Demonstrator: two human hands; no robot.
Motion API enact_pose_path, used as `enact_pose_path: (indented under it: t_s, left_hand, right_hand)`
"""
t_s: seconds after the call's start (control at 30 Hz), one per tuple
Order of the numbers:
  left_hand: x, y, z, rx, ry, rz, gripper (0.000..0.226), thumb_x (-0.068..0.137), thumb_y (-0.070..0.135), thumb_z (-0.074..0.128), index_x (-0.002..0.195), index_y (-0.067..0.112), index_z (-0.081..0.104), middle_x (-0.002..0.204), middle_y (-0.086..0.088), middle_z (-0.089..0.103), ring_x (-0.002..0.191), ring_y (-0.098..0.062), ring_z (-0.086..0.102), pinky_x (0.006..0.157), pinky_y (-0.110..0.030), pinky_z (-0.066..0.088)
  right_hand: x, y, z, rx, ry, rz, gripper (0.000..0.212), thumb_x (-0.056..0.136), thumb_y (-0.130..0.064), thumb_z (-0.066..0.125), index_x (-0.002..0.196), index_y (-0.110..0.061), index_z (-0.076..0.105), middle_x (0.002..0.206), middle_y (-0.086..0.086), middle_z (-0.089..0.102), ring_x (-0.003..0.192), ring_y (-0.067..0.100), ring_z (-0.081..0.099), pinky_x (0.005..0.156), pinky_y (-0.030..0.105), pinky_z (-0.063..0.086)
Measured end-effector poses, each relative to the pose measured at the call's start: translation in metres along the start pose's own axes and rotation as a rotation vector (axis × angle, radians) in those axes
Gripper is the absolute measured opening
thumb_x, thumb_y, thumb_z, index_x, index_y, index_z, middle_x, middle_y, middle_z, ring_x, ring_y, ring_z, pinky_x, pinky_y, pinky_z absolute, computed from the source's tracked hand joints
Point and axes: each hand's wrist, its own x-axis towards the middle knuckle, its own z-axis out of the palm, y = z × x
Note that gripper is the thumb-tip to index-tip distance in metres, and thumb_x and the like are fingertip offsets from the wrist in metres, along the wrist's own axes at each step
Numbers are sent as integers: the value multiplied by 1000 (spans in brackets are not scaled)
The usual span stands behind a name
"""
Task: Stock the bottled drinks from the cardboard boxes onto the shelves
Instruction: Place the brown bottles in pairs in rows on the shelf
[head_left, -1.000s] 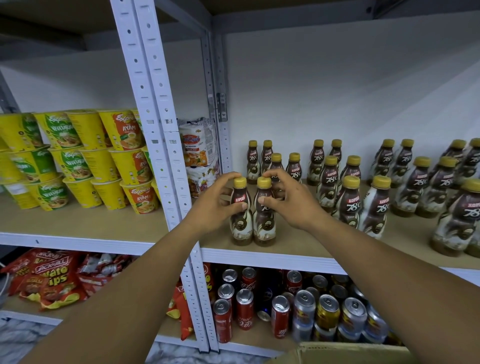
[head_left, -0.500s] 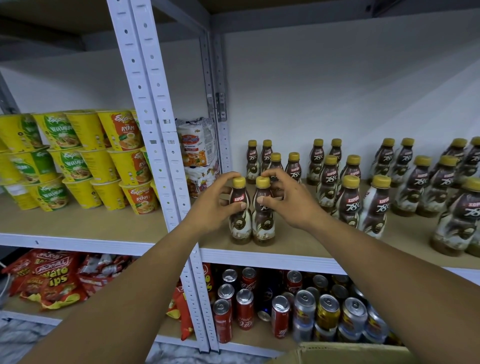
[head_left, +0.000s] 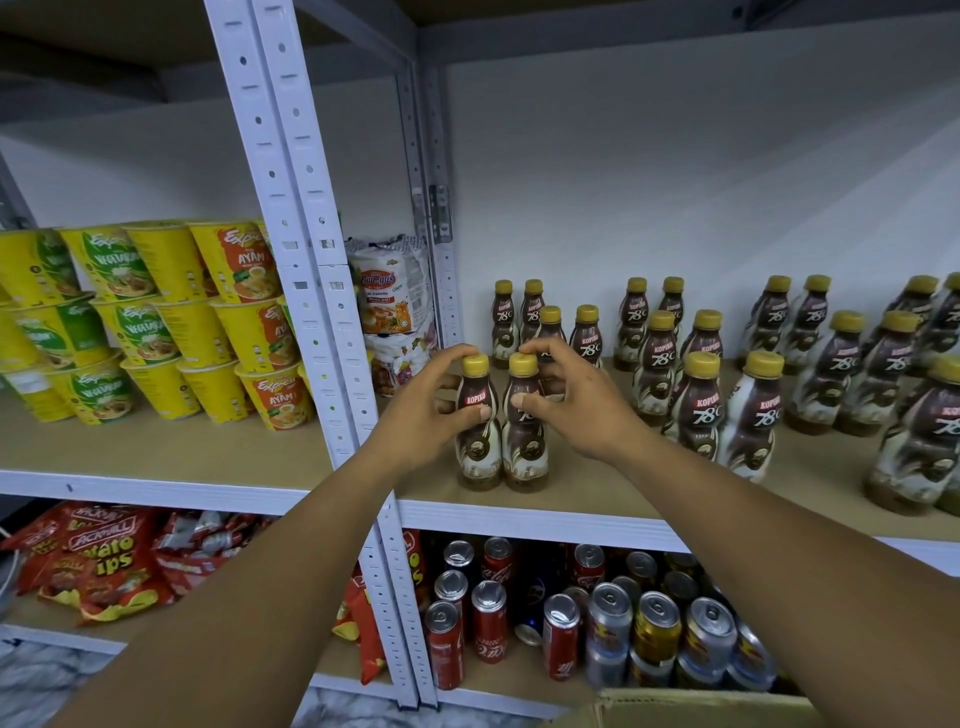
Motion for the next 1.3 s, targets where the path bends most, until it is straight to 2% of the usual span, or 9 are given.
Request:
enact_pose_path:
  t_s: [0.33, 0.5, 0.63, 0.77, 0.9, 1.0, 1.1, 1.17, 1.3]
  left_hand:
    - [-1, 1, -1, 0, -15, -13, 67, 86, 27, 83, 135, 56, 48, 130, 12, 61, 122, -19, 61, 100, -48, 56]
    - [-1, 4, -1, 7, -17, -8, 67, 86, 24, 82, 136, 54, 49, 128, 15, 61, 121, -14, 61, 100, -46, 56]
    - [-2, 5, -1, -8, -25, -22, 67, 87, 22, 82, 135, 54, 50, 126, 14, 62, 115, -18, 65, 98, -47, 57]
    - [-3, 6, -1, -19, -21, -11, 66, 87, 21, 82, 136, 52, 50, 127, 18, 60, 120, -14, 62, 99, -46, 57]
    - [-4, 7, -2, -37, -35, -16, 68, 87, 21, 82, 138, 52, 49, 125, 17, 61, 117, -16, 65, 99, -45, 57]
    - [-5, 12, -6, -32, -23, -27, 76, 87, 28, 81, 140, 61, 37, 124, 19, 58, 119, -12, 61, 100, -33, 53]
    - [-1, 19, -11, -25, 15, -42, 76, 90, 40, 75, 153, 49, 33, 131, 8, 60, 119, -9, 60, 98, -24, 48]
    - [6, 27, -15, 16, 61, -25, 69, 94, 44, 69, 154, 41, 36, 128, 8, 60, 116, -4, 58, 93, -19, 46]
    - [29, 44, -26, 88, 99, 40, 40, 98, 37, 66, 137, 30, 58, 118, 3, 65, 111, -8, 62, 102, -35, 51]
  right_hand:
    - [0, 2, 0, 17, -8, -2, 51, 90, -21, 77, 129, -41, 51, 131, -6, 64, 122, 10, 58, 93, 25, 51]
    - [1, 1, -1, 30, -17, 9, 53, 90, -21, 77, 130, -42, 49, 130, -5, 64, 121, 8, 57, 84, 16, 48]
    - [1, 2, -1, 32, -13, 6, 53, 90, -21, 77, 131, -40, 51, 129, -4, 64, 120, 9, 58, 90, 23, 52]
    - [0, 1, -1, 44, -7, 4, 51, 89, -22, 78, 131, -39, 52, 126, -8, 64, 116, 5, 58, 80, 10, 46]
    - [2, 1, -2, 45, -15, 7, 53, 88, -24, 79, 131, -41, 52, 129, -8, 64, 120, 9, 59, 91, 25, 53]
    - [0, -3, -4, 28, -9, 2, 51, 89, -31, 78, 133, -38, 53, 126, -12, 60, 117, 8, 57, 95, 28, 50]
    - [4, -9, -10, 47, -6, 4, 43, 91, -41, 73, 130, -38, 55, 127, -9, 63, 114, 10, 62, 94, 33, 53]
    - [10, -16, -19, 42, -2, 4, 34, 95, -43, 68, 126, -38, 57, 122, -10, 65, 109, 8, 63, 93, 34, 55]
    - [30, -29, -47, -77, 72, -20, 16, 99, -39, 63, 114, -34, 64, 110, -10, 71, 97, 8, 67, 86, 33, 55]
